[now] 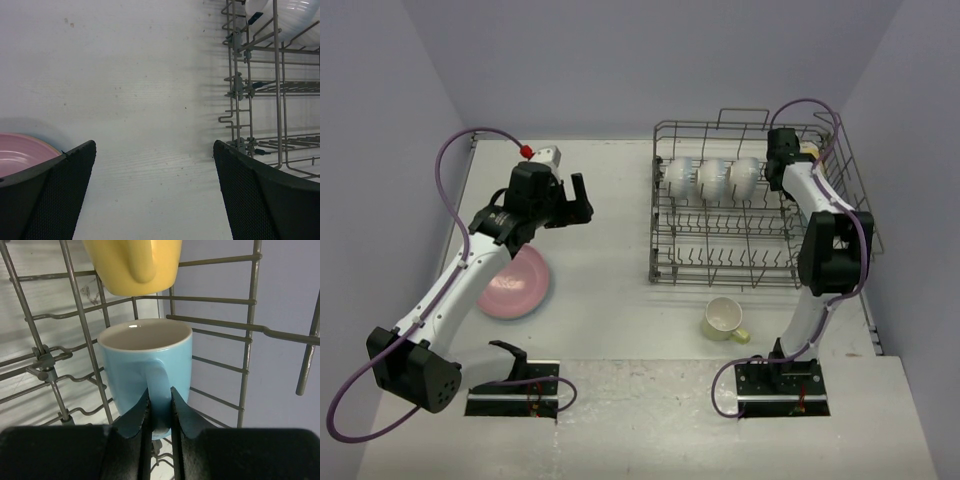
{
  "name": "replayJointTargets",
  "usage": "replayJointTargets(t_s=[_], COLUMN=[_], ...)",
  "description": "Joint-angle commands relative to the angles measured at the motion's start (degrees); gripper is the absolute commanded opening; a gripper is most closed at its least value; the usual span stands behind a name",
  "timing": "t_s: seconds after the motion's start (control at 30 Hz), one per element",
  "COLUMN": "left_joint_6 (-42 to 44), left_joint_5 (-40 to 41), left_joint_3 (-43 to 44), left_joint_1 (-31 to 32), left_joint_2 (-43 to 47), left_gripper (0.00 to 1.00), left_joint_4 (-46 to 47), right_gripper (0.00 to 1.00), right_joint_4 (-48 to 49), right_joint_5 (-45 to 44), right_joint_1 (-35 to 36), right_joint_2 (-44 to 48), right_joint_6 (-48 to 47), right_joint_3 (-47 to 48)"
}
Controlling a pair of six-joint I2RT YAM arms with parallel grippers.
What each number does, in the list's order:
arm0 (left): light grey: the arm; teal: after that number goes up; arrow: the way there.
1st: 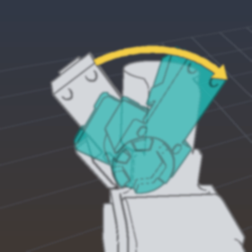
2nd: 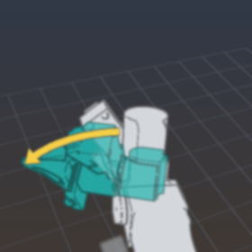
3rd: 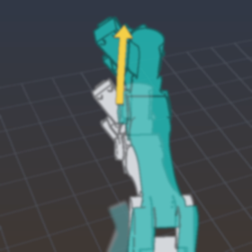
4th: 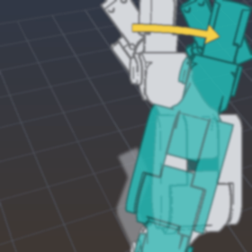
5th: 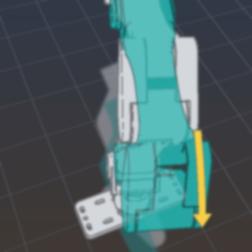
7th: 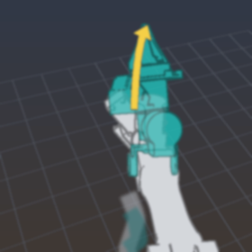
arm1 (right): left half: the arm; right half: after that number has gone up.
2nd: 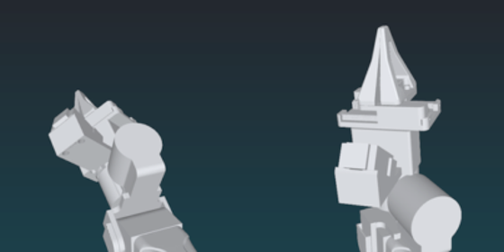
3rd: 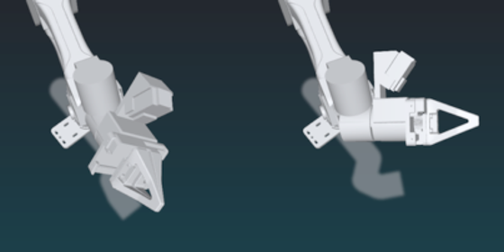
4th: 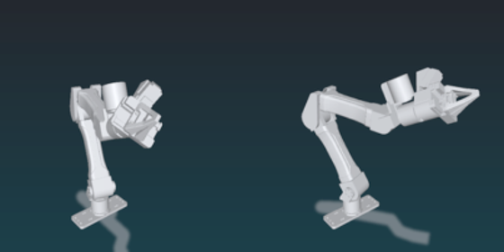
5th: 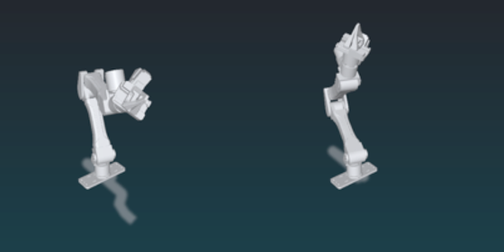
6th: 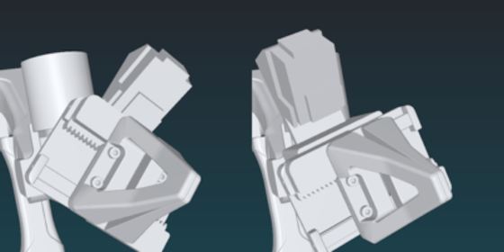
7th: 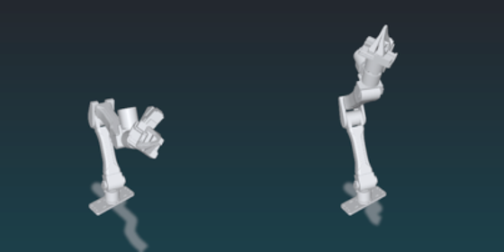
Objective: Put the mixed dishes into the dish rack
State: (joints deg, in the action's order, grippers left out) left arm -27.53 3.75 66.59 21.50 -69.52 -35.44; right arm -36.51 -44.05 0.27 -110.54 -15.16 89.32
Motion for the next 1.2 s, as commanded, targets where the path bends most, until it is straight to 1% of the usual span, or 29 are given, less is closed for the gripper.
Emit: replayJointTargets(t_s=[0.0,0.1,0.17,0.23,0.27,0.33,0.37,0.43,0.5,0.57,0.6,0.67,0.7,0.73,0.77,0.9,0.97,1.0,1.03,1.07,1.1,1.13,1.17], left_joint_6=[1.6,1.7,2.0,2.3,2.8,3.4,3.7,4.1,3.9,3.8,3.8,3.6,3.4,3.2,2.7,-0.6,-2.8,-3.8,-4.7,-5.2,-5.4,-5.3,-5.2], left_joint_5=[-2.6,-4.1,-6.9,-9.9,-11.1,-14.1,-15.0,-15.9,-14.4,-12.6,-11.3,-10.9,-11.7,-12.3,-12.4,-9.1,-7.6,-5.3,-4.5,-4.0,-1.6,-0.8,0.5], left_joint_3=[-0.4,-1.1,-1.5,-1.5,-1.5,-1.5,-1.5,-1.3,-0.6,0.1,1.5,2.8,3.2,3.7,3.8,3.9,4.3,4.8,5.5,6.4,8.1,9.3,10.7], left_joint_1=[-0.3,-0.4,-0.3,-0.3,-0.3,-0.3,0.0,0.6,2.8,6.4,9.2,11.9,12.9,14.5,15.4,20.4,25.2,26.9,30.7,32.6,34.2,37.3,38.7], left_joint_2=[1.2,1.6,1.6,1.6,1.6,1.6,1.7,1.8,1.7,0.8,0.3,-1.8,-2.2,-2.6,-2.8,-2.4,-3.5,-4.3,-6.6,-8.0,-9.3,-12.0,-13.5], left_gripper=[1.00,1.00,1.00,1.00,1.00,1.00,1.00,1.00,1.00,1.00,1.00,1.00,1.00,1.00,1.00,1.00,1.00,1.00,1.00,1.00,1.00,1.00,1.00], left_joint_4=[1.7,2.0,2.0,2.0,2.1,2.0,2.0,2.0,1.9,1.7,1.0,0.4,0.5,0.5,0.4,0.6,1.1,1.2,1.3,1.3,1.2,0.8,0.1], right_gripper=[0.00,0.07,0.18,0.31,0.41,0.53,0.62,0.64,0.68,0.68,0.70,0.75,0.83,0.94,0.99,0.99,0.99,0.99,0.99,0.99,0.99,0.99,0.99], right_joint_4=[5.0,5.1,5.5,5.4,4.3,2.9,2.5,1.3,0.0,-0.4,-0.7,-0.8,-0.8,-1.3,-1.3,-0.8,0.4,1.3,3.3,3.9,4.5,5.4,5.5], right_joint_5=[-3.2,-2.7,-2.3,-2.3,-1.9,0.1,0.8,2.6,4.4,7.0,9.1,10.9,11.5,12.8,14.4,19.3,21.5,22.6,23.4,24.7,26.1,26.3,26.1], right_joint_1=[0.0,0.0,0.0,0.0,0.0,0.0,0.0,0.0,0.0,0.2,0.9,1.8,3.1,3.9,5.2,8.0,9.2,10.4,10.7,10.9,10.9,10.9,10.9], right_joint_2=[-0.3,-0.9,-1.0,-0.9,-0.2,1.5,2.5,5.9,9.9,12.7,15.6,18.4,21.5,23.1,24.7,33.4,39.2,41.4,45.5,47.5,49.4,51.2,54.3], right_joint_6=[0.9,1.3,1.7,2.6,3.2,5.5,6.1,9.2,10.8,11.9,12.9,13.5,14.0,14.4,14.7,20.8,22.4,24.0,24.8,25.4,26.7,27.1,27.3], right_joint_3=[3.1,3.4,3.3,2.9,2.8,1.3,0.6,-0.8,-2.6,-3.7,-4.6,-5.3,-6.2,-6.4,-6.7,-9.5,-11.3,-13.8,-15.3,-16.6,-19.1,-20.2,-21.1])
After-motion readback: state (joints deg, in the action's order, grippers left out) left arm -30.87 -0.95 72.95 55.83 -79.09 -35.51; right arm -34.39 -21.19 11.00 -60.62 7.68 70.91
